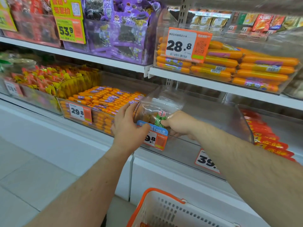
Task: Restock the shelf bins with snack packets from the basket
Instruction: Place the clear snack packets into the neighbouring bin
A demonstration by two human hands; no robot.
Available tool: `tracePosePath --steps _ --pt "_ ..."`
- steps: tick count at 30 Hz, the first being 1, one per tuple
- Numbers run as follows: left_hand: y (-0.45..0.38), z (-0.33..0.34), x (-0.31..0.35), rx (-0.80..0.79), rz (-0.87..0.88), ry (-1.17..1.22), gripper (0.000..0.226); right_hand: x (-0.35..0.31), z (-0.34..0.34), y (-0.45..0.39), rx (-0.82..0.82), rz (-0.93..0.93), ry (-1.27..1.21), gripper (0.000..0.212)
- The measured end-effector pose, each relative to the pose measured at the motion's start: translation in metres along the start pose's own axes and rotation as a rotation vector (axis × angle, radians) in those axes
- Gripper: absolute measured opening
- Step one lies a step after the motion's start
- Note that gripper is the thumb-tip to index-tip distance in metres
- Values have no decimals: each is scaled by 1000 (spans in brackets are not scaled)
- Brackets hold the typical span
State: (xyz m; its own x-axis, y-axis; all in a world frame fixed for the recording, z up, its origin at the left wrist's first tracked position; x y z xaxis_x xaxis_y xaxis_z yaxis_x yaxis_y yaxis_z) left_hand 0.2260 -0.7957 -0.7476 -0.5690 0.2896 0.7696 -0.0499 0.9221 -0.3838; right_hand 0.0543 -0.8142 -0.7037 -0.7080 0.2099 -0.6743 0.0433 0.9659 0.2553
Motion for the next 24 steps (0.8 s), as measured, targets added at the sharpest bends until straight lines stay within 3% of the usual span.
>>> tracePosePath --steps 7,12,16,19,24 --pt "-1 17 -4 -134 38 -48 92 4 4 -11 -83 101 -77 25" --pt "-3 23 -3 -100 27 -57 89 6 7 -17 -133 97 -64 17" --pt "-3 20 1 -68 31 -22 89 6 6 -16 -183 143 -15 29" --pt "-4 21 3 -91 86 -99 95 8 8 -13 -208 152 36 20" --pt "-4 28 8 -109 154 -241 79 5 10 -5 -217 177 63 28"
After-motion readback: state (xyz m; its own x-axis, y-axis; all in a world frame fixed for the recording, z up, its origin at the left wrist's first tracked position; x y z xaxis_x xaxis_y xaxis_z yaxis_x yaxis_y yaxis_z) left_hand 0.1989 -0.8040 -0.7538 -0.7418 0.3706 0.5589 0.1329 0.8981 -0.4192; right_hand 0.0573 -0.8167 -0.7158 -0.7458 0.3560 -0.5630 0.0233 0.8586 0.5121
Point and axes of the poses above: each hand's wrist, its own y-axis away from the middle knuckle, its own z-axis out of the palm, x = y × z, the point moved 1 cm from there along -y, towards the middle knuckle, and after that the axes turned 4 degrees about -x, right-handed, at the moved point
